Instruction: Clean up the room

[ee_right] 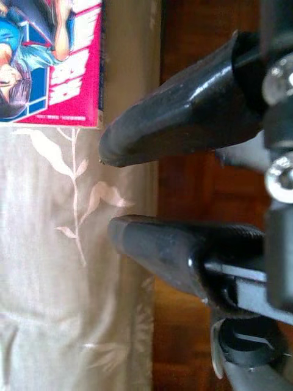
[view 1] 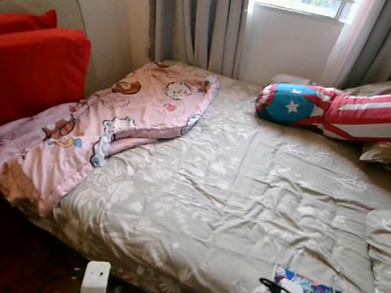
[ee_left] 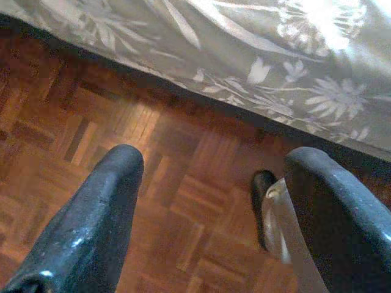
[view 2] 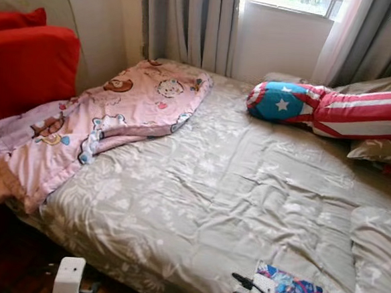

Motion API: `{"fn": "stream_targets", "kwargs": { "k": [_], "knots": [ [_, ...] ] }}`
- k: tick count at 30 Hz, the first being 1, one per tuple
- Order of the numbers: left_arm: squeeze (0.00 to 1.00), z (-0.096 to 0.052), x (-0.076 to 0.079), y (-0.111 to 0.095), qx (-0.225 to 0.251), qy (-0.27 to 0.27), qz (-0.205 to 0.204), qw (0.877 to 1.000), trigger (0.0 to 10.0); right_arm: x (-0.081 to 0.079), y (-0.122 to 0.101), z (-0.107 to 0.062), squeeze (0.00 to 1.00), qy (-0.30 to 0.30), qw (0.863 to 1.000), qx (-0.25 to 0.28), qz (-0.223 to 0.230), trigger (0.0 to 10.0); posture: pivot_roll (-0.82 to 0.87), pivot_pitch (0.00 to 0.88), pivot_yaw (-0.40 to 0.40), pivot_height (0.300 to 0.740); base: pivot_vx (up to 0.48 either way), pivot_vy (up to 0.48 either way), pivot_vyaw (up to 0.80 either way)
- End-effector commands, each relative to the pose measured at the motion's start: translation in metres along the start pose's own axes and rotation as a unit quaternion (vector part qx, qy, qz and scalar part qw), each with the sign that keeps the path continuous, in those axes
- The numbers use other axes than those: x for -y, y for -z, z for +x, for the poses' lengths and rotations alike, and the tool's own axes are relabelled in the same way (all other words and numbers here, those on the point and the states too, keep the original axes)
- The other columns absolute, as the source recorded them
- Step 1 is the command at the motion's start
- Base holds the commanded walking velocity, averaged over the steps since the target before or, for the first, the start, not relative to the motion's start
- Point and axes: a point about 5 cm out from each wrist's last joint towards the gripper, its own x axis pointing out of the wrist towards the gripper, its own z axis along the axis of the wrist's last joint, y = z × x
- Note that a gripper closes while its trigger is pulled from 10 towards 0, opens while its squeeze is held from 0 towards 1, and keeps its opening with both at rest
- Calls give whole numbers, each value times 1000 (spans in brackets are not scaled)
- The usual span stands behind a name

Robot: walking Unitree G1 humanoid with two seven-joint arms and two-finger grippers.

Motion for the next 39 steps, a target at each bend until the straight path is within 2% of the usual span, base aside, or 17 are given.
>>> {"fn": "stream_targets", "kwargs": {
  "k": [1,39],
  "knots": [
    [0,2,-3,-7,8,0,13,1000,10000,-6,-1,1,0,-6,1000,3,5,10000,42,0,-42,740,0,480,0],
    [0,2,-5,-6,7,-4,9,1000,10000,-10,-2,2,0,-15,1000,4,0,10000,48,0,-46,740,0,480,0]
  ]
}}
